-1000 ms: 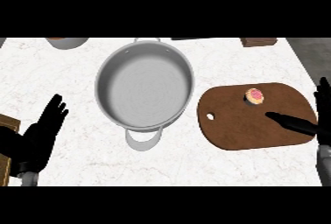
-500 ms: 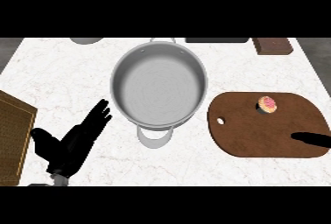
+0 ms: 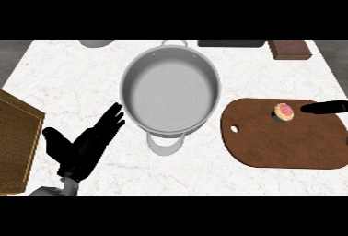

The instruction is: Pick the cupcake from the cutting board and place it in the pot

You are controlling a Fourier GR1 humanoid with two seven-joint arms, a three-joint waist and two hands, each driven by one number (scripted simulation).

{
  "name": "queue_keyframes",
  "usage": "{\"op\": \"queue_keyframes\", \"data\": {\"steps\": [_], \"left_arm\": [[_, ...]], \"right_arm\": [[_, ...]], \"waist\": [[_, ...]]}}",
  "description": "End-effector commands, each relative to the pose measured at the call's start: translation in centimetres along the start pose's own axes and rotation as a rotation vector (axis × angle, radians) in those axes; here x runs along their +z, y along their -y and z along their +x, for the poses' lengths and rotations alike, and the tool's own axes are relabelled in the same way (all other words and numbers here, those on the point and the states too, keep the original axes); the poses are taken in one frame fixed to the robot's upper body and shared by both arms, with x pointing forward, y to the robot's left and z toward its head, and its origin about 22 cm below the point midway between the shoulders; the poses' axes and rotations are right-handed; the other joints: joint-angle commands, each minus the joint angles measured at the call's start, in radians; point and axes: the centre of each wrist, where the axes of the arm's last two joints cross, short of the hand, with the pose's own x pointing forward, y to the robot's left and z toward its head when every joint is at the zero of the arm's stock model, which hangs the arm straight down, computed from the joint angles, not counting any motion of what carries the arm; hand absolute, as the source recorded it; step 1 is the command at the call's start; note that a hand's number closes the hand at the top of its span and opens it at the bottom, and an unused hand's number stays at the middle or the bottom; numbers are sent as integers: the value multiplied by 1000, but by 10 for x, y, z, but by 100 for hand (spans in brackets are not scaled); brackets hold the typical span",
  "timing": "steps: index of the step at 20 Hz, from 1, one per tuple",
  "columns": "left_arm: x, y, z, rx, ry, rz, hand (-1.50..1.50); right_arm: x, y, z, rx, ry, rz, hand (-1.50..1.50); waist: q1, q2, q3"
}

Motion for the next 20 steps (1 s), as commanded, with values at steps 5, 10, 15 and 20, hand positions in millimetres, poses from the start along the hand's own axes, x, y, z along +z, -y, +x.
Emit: {"op": "queue_keyframes", "data": {"steps": [5, 10, 15, 20], "left_arm": [[-7, 0, 1, -6, 21, 11, 0], [-9, 10, 0, -13, 11, -9, 0], [0, -2, -10, 3, -11, -6, 0], [-10, 7, -1, -1, 13, -11, 0]], "right_arm": [[23, 26, 65, -4, -217, 93, -150], [28, 4, 81, -43, -255, 156, -150], [31, -11, 84, -61, -274, 126, -150], [35, -34, 87, 7, -303, 155, -150]], "waist": [[-6, -2, 2], [2, 2, 5], [3, 4, 7], [6, 8, 8]]}}
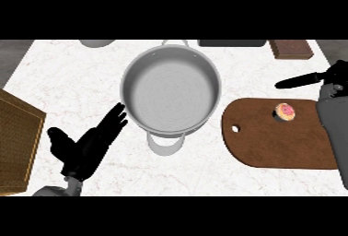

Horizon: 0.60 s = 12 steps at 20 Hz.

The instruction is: Pick the cupcake from the cutting board and place it in the pot

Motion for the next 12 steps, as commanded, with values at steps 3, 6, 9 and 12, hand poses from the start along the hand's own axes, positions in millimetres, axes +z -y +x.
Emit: {"op": "queue_keyframes", "data": {"steps": [3, 6, 9, 12], "left_arm": [[-2, 3, -4, 14, 5, -2, 0], [5, 1, -2, 6, -6, -3, 0], [3, -5, 4, 4, -5, 0, 0], [8, -4, 0, -12, -8, 5, 0]], "right_arm": [[-3, -21, 2, 103, -275, -17, -150], [-6, -32, -9, 147, -304, -14, -150], [-11, -27, -9, 158, -324, -30, -150], [-2, -52, -22, 170, -328, -14, -150]], "waist": [[1, 1, 1], [-2, -4, 1], [-9, -5, 0], [-8, -5, 1]]}}
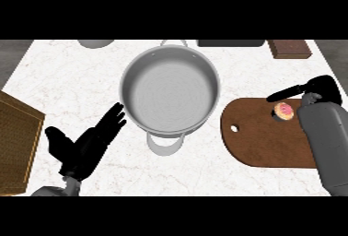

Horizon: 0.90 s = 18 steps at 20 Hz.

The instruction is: Pick the cupcake from the cutting board and place it in the pot

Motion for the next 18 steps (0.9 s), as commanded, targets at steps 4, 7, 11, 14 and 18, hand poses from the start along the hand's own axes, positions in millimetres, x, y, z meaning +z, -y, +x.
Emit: {"op": "queue_keyframes", "data": {"steps": [4, 7, 11, 14, 18], "left_arm": [[9, 7, -14, 2, 9, 19, 0], [-15, 6, -8, 19, 10, 39, 0], [3, -10, -5, 2, 7, -12, 0], [-1, -1, -5, 4, 21, -5, 0], [-2, -3, 11, -9, 23, 11, 0]], "right_arm": [[14, -14, 10, 9, -233, 25, -150], [4, -7, 3, 45, -245, 28, -150], [11, -25, 4, 38, -270, 29, -150], [-2, -16, -4, 32, -281, 21, -150], [7, -24, -7, 39, -283, 37, -150]], "waist": [[3, 1, 0], [-13, 4, 1], [8, 4, 1], [5, 5, 1], [3, 2, 1]]}}
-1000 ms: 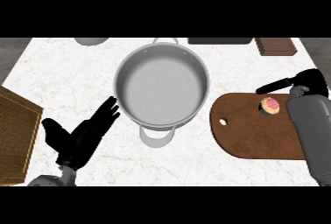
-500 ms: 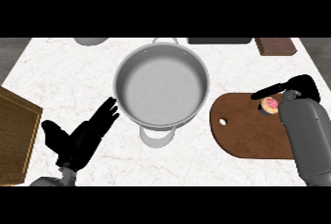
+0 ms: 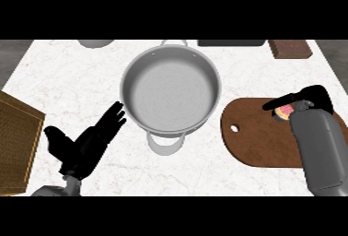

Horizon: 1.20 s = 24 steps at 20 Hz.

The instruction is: Pick the cupcake from the cutting board and place it in the pot

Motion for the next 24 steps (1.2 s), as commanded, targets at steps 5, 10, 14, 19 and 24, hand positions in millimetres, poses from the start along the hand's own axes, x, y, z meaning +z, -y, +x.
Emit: {"op": "queue_keyframes", "data": {"steps": [5, 10, 14, 19, 24], "left_arm": [[3, -6, 4, -6, 8, -11, 0], [-4, -11, -4, 20, -7, 7, 0], [7, -4, -7, 6, -5, -27, 0], [1, 4, -17, 3, 10, -6, 0], [-4, 2, 3, -14, 2, 12, 0]], "right_arm": [[-12, -6, -11, -1, -233, 11, -150], [-12, -10, -18, 2, -232, 20, -150], [-15, -25, -20, -90, -137, 83, 150], [-23, -24, -29, -38, -68, 23, 150], [2, -31, -18, -7, -54, -14, 150]], "waist": [[7, 2, 1], [3, 3, 0], [11, 5, 1], [6, 4, 1], [4, 2, 1]]}}
